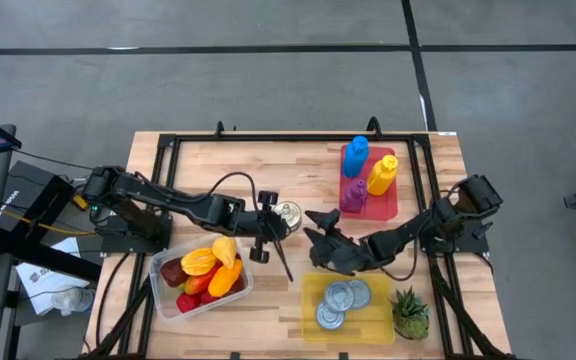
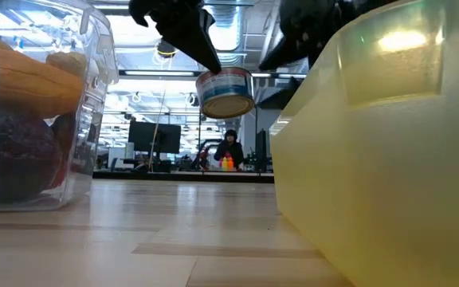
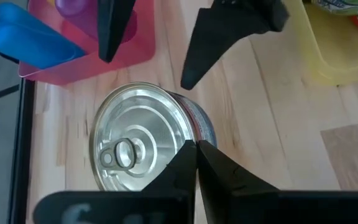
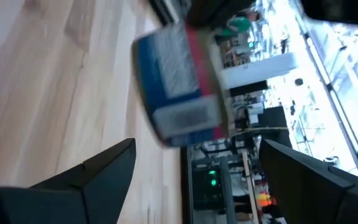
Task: Pick & Place Food Item
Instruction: Put the blue and pink tuna can into the yellow bin
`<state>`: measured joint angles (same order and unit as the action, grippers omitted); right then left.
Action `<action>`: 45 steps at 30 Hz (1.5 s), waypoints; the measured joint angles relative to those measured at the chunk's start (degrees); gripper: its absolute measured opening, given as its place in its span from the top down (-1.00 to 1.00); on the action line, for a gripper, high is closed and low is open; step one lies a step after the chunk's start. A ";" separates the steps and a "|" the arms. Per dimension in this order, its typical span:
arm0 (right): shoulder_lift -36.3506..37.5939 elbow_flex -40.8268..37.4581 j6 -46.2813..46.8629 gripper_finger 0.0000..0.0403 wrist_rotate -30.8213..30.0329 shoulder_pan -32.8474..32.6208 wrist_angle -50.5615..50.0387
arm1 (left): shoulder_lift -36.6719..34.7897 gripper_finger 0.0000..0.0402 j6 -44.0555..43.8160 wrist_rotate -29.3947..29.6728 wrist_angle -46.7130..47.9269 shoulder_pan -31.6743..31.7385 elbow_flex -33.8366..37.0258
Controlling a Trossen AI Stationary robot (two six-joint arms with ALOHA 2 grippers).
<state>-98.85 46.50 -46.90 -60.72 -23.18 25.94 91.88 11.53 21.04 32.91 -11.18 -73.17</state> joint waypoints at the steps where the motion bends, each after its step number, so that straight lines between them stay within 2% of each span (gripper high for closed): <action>1: 0.02 0.01 -0.74 -0.64 0.28 0.00 1.33 | 0.00 1.00 -0.02 0.02 0.00 0.00 0.00; 4: 0.02 0.00 -3.91 -0.64 1.20 0.00 4.44 | 0.00 1.00 -0.01 0.02 -0.01 0.00 0.00; 8: 0.04 0.02 -7.43 -0.64 5.42 0.25 5.34 | 0.00 1.00 0.11 0.04 -0.48 0.00 0.00; 24: 0.04 0.02 -10.99 -0.62 10.91 4.54 7.27 | 0.00 1.00 0.55 -2.40 -3.78 0.00 0.00; 27: 0.04 0.02 -11.04 -0.54 11.36 5.05 7.21 | 0.00 1.00 1.31 -3.00 -3.96 0.00 0.00; 30: 0.04 0.02 -11.33 -0.36 11.46 5.01 7.08 | 0.00 1.00 1.31 -3.48 -4.67 0.02 0.00; 34: 0.04 -0.07 -12.06 0.09 11.96 4.29 6.34 | -0.08 1.00 1.54 -3.47 -5.22 0.44 -0.03; 40: 0.00 -0.09 -11.87 0.10 11.03 3.02 6.02 | -0.11 1.00 1.77 -3.94 -5.46 0.94 -0.07; 45: 0.04 0.19 -11.78 0.10 7.03 2.10 6.37 | -1.34 0.96 3.16 -3.62 -5.39 0.94 -0.09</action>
<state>-98.81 46.69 -58.67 -53.69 -21.07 32.31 90.54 14.69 17.42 27.52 -10.24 -73.25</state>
